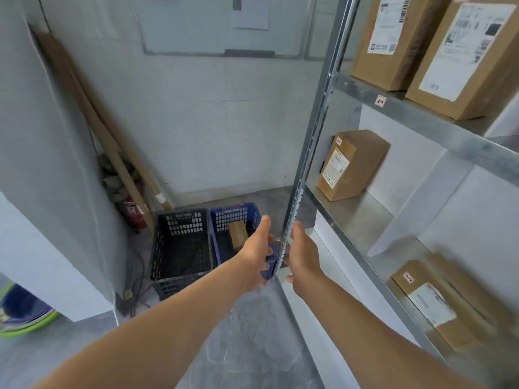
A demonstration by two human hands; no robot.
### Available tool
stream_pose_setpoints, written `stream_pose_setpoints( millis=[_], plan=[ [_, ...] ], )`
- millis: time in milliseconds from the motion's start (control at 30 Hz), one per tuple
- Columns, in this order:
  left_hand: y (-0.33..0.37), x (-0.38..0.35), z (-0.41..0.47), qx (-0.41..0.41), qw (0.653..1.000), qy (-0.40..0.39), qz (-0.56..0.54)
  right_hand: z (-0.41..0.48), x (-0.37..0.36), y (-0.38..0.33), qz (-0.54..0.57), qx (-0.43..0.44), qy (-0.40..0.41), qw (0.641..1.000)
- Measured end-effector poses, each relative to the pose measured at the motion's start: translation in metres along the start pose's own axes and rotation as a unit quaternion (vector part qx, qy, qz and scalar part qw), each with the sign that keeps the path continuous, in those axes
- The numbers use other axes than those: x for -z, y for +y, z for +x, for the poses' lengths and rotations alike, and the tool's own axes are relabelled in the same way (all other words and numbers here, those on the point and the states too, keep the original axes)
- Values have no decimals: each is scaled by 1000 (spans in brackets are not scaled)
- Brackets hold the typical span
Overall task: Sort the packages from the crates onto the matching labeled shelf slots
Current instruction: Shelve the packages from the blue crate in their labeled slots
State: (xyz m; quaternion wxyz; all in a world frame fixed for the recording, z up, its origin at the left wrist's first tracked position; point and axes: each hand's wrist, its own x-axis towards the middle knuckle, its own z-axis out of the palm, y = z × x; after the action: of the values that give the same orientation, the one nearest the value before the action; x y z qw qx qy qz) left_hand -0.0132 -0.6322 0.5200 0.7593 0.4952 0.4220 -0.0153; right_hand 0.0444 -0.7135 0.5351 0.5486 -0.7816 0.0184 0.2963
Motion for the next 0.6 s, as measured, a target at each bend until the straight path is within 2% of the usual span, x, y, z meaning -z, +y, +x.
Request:
stream_pose_setpoints(
  millis=[233,600],
  plan=[
    [48,33,46,2,999,41,-35,72,-57,-24,-11,17,-42,999],
    [127,56,138,1,991,106,-86,199,-111,-88,-34,-12,-119,992]
  ],
)
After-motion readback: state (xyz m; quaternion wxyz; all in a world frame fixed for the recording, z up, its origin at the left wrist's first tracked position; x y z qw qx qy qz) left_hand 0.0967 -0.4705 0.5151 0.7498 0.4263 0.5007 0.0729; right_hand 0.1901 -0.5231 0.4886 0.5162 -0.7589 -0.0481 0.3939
